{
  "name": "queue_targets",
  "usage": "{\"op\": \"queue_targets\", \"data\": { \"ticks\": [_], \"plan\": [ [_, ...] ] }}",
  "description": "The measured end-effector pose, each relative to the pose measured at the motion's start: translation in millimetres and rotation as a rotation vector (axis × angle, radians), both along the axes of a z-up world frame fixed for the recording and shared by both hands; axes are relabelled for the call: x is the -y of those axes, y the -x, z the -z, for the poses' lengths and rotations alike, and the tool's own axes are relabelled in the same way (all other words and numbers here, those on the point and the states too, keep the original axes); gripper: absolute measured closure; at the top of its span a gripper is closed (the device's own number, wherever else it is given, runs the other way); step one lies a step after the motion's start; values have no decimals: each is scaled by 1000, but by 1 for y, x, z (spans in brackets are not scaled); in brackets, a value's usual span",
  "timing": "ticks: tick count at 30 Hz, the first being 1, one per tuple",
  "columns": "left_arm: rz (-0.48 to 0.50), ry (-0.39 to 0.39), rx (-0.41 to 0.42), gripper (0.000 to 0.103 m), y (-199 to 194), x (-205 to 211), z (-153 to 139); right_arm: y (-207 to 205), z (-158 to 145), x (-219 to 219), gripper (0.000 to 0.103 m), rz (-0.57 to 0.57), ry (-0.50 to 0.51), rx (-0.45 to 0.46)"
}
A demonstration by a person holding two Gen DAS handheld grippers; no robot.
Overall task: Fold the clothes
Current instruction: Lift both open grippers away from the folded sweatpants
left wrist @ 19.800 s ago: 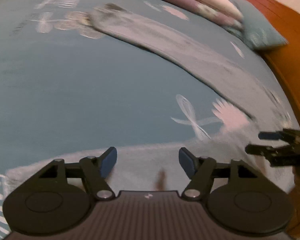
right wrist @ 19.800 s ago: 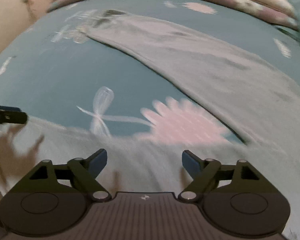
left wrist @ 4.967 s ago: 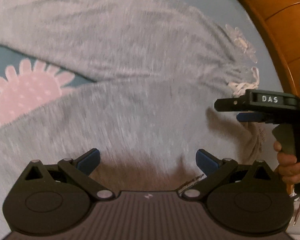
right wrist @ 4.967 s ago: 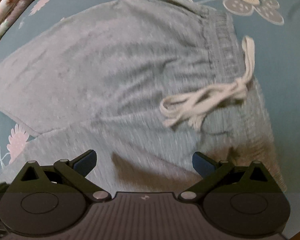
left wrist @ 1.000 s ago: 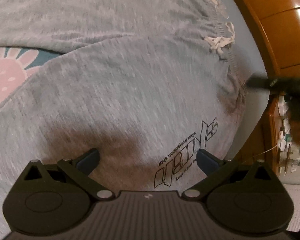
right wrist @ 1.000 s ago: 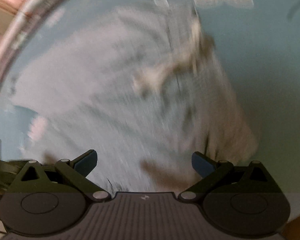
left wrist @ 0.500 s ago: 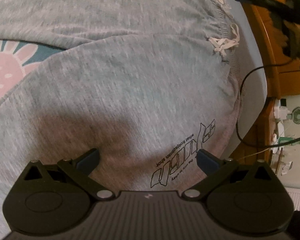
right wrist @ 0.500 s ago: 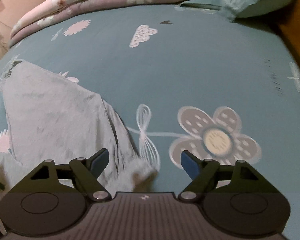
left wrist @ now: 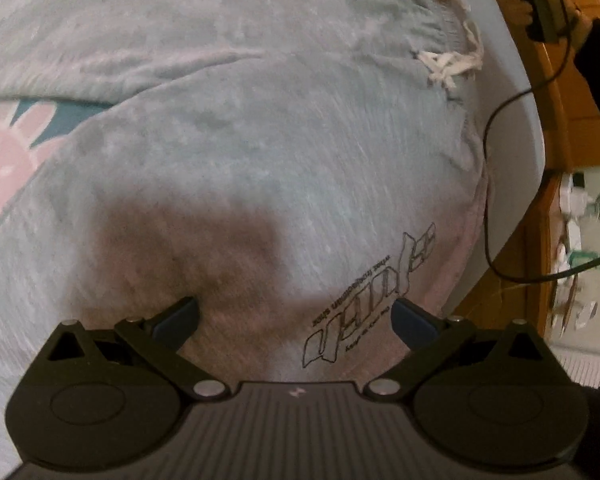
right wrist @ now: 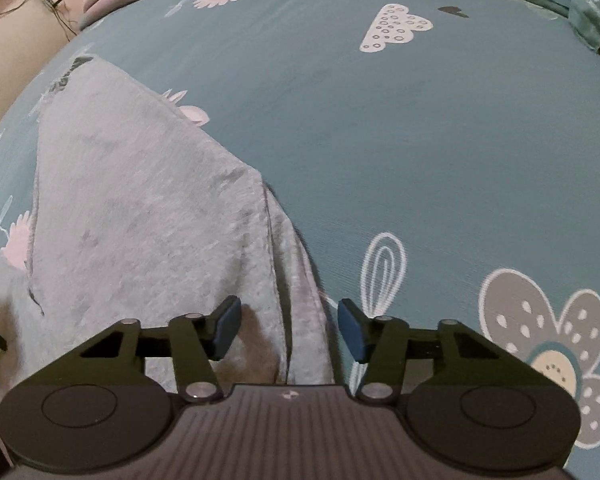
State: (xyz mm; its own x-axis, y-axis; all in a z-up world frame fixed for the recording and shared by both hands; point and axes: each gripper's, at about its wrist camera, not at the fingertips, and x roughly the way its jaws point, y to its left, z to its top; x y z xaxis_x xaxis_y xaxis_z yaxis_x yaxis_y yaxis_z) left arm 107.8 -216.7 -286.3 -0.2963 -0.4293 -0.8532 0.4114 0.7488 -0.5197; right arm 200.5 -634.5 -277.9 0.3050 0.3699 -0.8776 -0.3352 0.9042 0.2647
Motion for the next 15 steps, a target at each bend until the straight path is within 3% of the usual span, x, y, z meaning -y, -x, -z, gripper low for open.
{"op": "queue_targets", "data": {
  "ticks": [3, 8, 15],
  "plan": [
    [24, 39, 71, 3, -13, 8, -19, -2, 4, 5, 44, 9, -29, -8],
    [149, 76, 313, 3, -55, 38, -56, -4, 4, 4, 46, 1, -24, -5],
    [395, 66, 657, 4, -131, 101, -77, -5, 4, -2, 46, -10, -14, 1]
  ]
}}
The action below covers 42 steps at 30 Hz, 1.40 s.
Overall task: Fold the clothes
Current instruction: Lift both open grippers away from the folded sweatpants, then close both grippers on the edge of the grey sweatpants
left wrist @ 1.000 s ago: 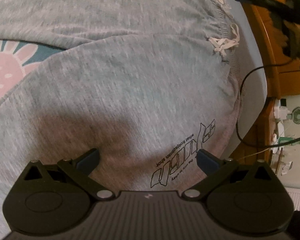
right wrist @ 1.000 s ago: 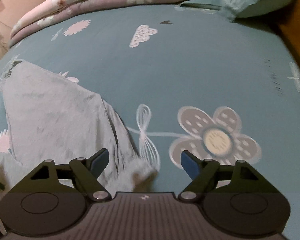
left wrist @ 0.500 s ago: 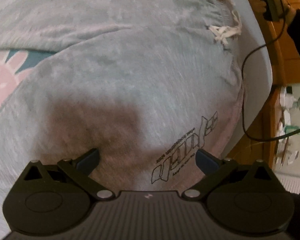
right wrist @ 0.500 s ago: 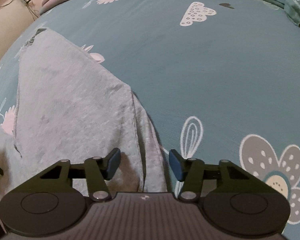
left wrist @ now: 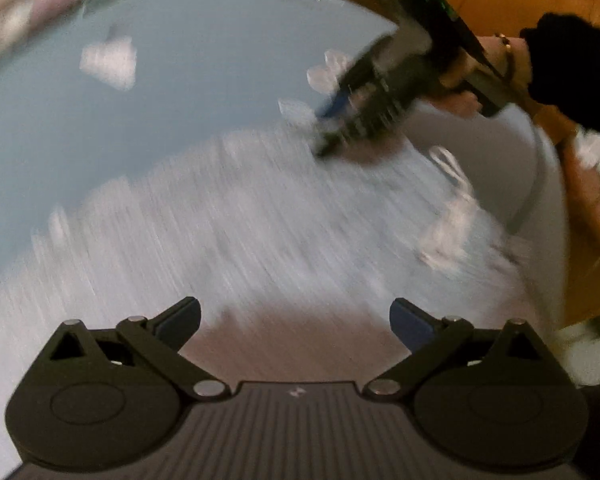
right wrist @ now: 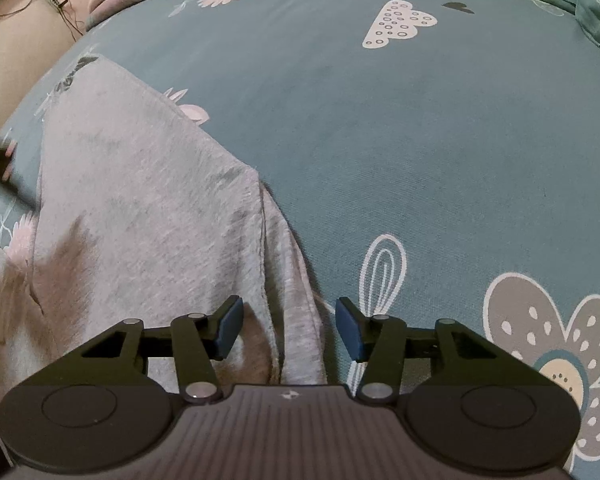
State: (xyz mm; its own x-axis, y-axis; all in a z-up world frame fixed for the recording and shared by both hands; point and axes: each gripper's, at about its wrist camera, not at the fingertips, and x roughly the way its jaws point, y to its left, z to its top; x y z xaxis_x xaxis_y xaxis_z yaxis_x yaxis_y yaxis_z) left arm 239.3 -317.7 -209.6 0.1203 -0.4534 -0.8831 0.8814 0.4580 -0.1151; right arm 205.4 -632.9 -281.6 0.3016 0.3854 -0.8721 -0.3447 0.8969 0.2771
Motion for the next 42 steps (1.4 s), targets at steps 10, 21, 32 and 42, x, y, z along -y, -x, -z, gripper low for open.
{"op": "queue_targets", "data": {
  "ticks": [10, 21, 32, 42],
  "plan": [
    [169, -47, 243, 19, -64, 67, 10, 3, 2, 2, 46, 22, -26, 26],
    [251, -176, 112, 32, -105, 80, 48, 5, 6, 12, 47, 50, -77, 32],
    [264, -224, 81, 30, -118, 82, 68, 6, 4, 12, 52, 62, -77, 44],
    [215, -214, 158, 31, -116, 80, 60, 2, -1, 13, 84, 85, -25, 31]
  ]
}}
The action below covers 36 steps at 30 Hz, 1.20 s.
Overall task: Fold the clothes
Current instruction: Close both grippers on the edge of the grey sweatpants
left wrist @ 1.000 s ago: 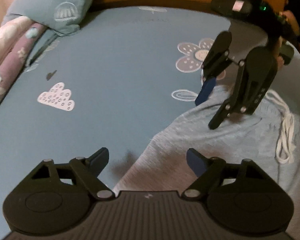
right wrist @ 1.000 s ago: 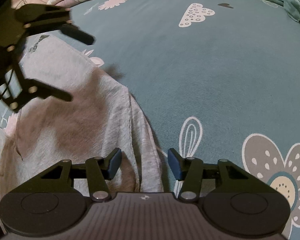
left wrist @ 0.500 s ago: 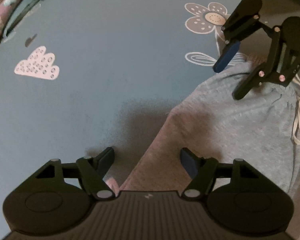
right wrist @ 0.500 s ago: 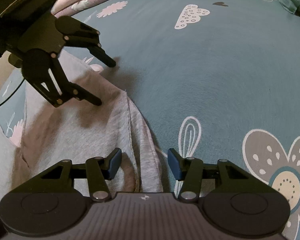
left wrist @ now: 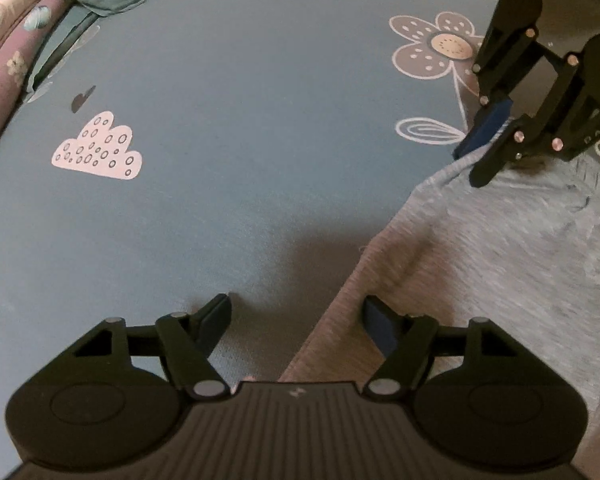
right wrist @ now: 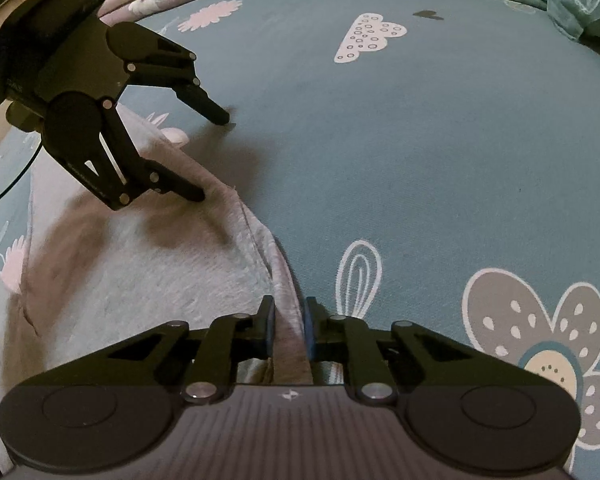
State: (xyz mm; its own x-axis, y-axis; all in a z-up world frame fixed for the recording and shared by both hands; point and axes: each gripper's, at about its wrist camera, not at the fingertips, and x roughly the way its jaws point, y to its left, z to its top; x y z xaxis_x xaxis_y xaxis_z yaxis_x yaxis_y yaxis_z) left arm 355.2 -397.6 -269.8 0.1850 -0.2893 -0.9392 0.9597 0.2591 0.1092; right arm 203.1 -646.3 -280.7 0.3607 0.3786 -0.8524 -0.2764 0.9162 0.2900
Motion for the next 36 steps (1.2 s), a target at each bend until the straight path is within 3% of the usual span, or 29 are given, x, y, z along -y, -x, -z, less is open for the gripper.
{"op": "queue_targets", "data": {
  "ticks": [4, 11, 12, 13, 14, 21, 25, 26, 27, 29, 32, 36],
  "plan": [
    [18, 33, -17, 31, 0, -3, -14, 8, -13, 5, 68, 2, -34, 35],
    [21, 27, -64, 31, -4, -5, -17, -2, 2, -2, 67, -43, -35, -8],
    [31, 26, -66, 31, -4, -3, -17, -3, 3, -5, 68, -54, -22, -7],
    [47, 31, -69, 31, -3, 1, -18, -3, 2, -8, 76, -65, -9, -2],
    [62, 35, -72, 31, -1, 4, -18, -3, 0, -10, 94, -76, 4, 3],
    [221, 20, -123, 32, 9, 25, -16, 19, -35, -19, 96, -124, 13, 122],
    [342, -81, -175, 35, 12, 34, -10, 35, -58, -30, 96, -199, 50, 185],
    [361, -106, -192, 41, 11, 36, -9, 38, -62, -33, 96, -216, 52, 193],
    [372, -127, -205, 62, 13, 35, -9, 40, -65, -34, 96, -226, 53, 198],
    [381, -166, -217, 88, 16, 36, -9, 44, -70, -37, 96, -244, 57, 207],
    [399, -150, -205, 96, 25, 31, -16, 45, -73, -39, 96, -253, 67, 207],
    [390, -107, -176, 97, 33, 24, -28, 42, -68, -40, 91, -245, 73, 185]
  ]
}}
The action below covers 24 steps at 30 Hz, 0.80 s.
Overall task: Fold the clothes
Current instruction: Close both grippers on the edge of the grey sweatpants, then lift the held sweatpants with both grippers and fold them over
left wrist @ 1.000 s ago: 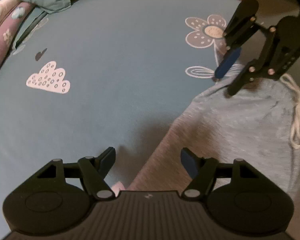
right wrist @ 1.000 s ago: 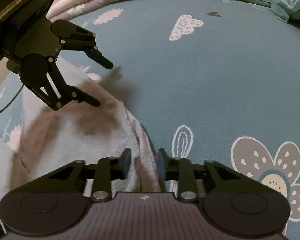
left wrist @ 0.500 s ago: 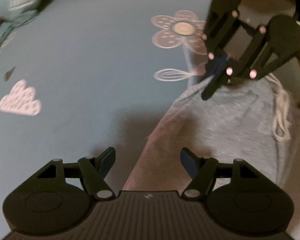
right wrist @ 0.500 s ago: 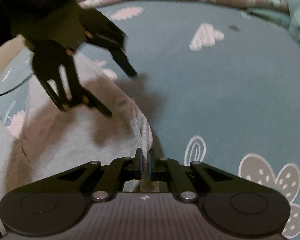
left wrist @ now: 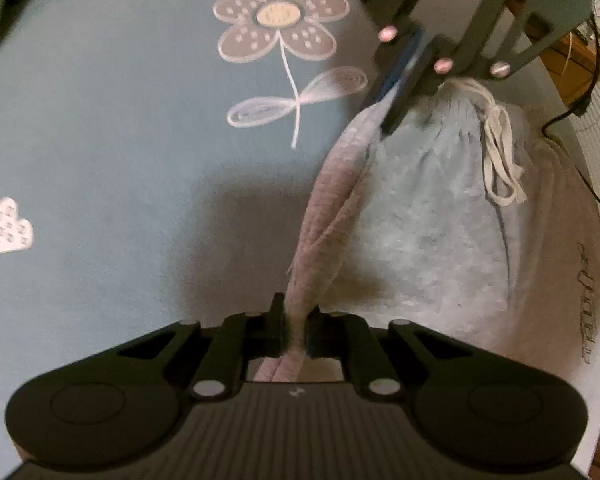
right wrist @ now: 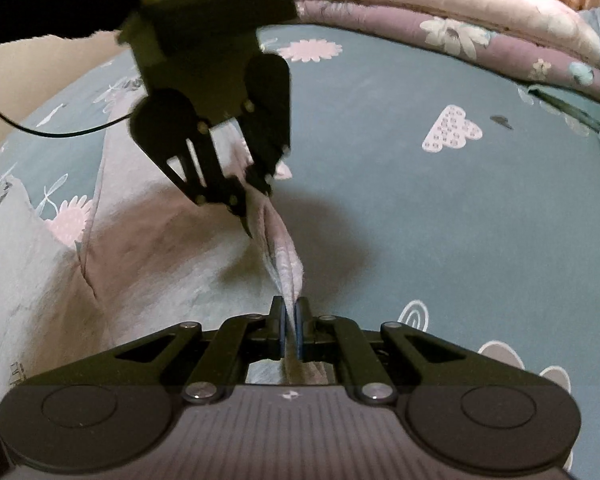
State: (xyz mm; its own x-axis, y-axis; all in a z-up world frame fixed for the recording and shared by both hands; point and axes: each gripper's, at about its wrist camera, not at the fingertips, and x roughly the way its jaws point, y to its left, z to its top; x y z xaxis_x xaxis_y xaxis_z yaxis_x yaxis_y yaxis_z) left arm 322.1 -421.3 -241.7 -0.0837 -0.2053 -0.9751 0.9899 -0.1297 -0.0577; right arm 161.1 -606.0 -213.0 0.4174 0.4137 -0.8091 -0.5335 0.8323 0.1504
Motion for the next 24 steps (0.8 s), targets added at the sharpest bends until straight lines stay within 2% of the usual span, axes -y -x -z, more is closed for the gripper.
{"op": "queue_targets", "data": {
  "ticks": [1, 2, 3, 5, 6, 8, 10, 13, 15, 16, 17, 18, 22, 24],
  "plan": [
    [-2, 11, 7, 97, 2, -1, -3, -1, 1, -1, 87, -1, 10, -4],
    [-2, 20, 12, 97, 3, -1, -5, -2, 2, -1, 75, 1, 21, 0],
    [2, 25, 16, 97, 5, -2, -7, -3, 2, -2, 69, 5, 31, 8],
    [7, 34, 27, 97, 8, -3, -11, -7, 3, -5, 46, -2, 35, 14],
    [10, 37, 33, 97, 9, -3, -12, -9, 3, -6, 44, -3, 37, 32],
    [21, 40, 40, 97, 13, -4, -14, -19, 6, -9, 31, -35, 7, 34],
    [36, 48, 51, 97, 17, -6, -17, -33, 17, -13, 30, -78, -13, -7],
    [56, 57, 63, 97, 22, -11, -23, -55, 37, -14, 32, -119, -66, -131],
    [67, 60, 70, 97, 24, -13, -24, -65, 45, -12, 56, -148, -114, -214],
    [68, 62, 71, 97, 25, -14, -24, -67, 45, -10, 79, -154, -127, -235],
    [59, 62, 67, 97, 24, -15, -24, -67, 42, -9, 85, -160, -136, -238],
    [49, 63, 60, 92, 23, -17, -24, -65, 39, -8, 87, -166, -139, -230],
    [49, 73, 30, 89, 16, -23, -27, -56, 23, -11, 91, -178, -104, -193],
    [58, 53, 21, 82, 10, -24, -27, -50, 18, -15, 92, -195, -73, -172]
  ]
}}
